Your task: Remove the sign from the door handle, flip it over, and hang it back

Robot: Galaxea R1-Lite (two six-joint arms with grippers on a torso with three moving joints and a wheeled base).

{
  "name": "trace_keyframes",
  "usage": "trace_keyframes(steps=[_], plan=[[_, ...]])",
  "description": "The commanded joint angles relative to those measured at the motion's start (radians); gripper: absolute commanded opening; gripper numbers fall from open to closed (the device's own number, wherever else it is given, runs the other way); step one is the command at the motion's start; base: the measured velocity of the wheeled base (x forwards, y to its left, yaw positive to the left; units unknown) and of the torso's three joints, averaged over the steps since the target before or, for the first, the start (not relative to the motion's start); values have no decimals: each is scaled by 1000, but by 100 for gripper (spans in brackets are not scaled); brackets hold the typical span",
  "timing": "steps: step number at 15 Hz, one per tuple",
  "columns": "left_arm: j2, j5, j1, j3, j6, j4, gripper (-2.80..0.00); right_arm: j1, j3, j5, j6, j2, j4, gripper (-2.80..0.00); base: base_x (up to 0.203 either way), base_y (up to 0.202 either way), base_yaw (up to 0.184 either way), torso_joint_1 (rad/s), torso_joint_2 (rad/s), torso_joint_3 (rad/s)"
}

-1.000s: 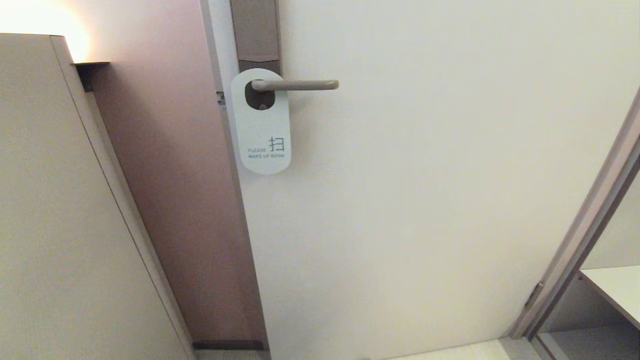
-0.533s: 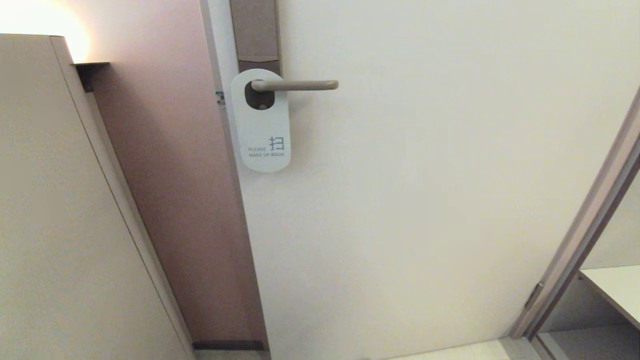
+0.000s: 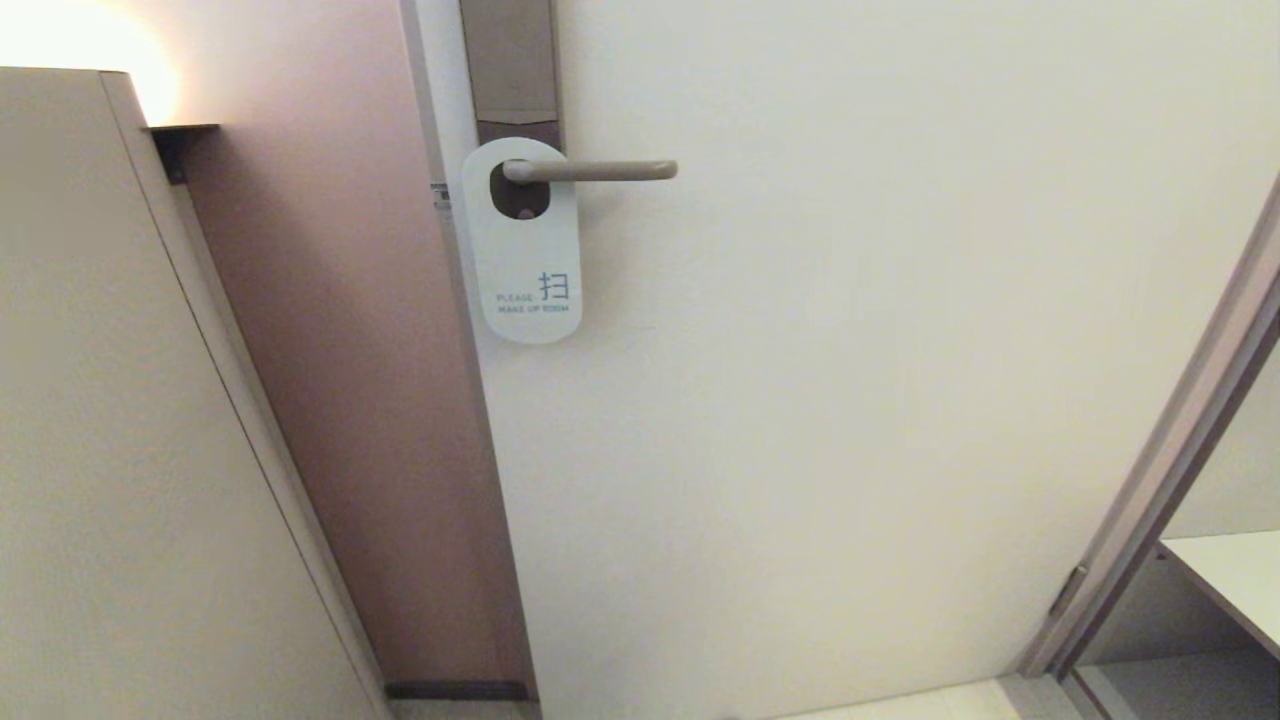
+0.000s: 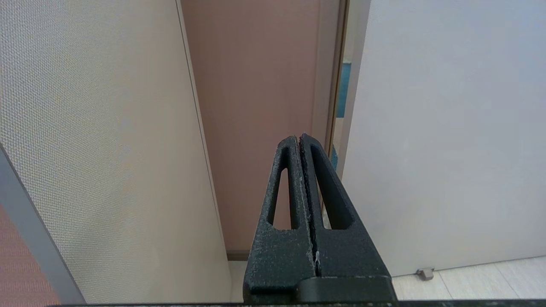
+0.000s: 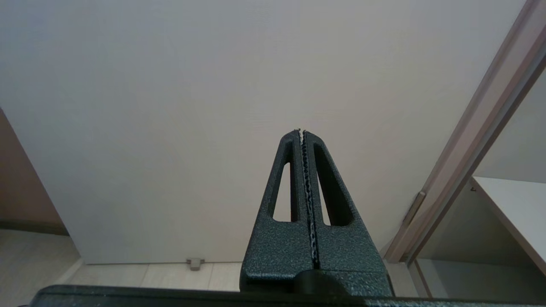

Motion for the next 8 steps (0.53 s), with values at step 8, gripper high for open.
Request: trace_keyframes(steps=[8], plan=[[0,1,0,0,0,-1,-280,0,0,1,-1,2,-1,-280,0,0,0,0,0,0]])
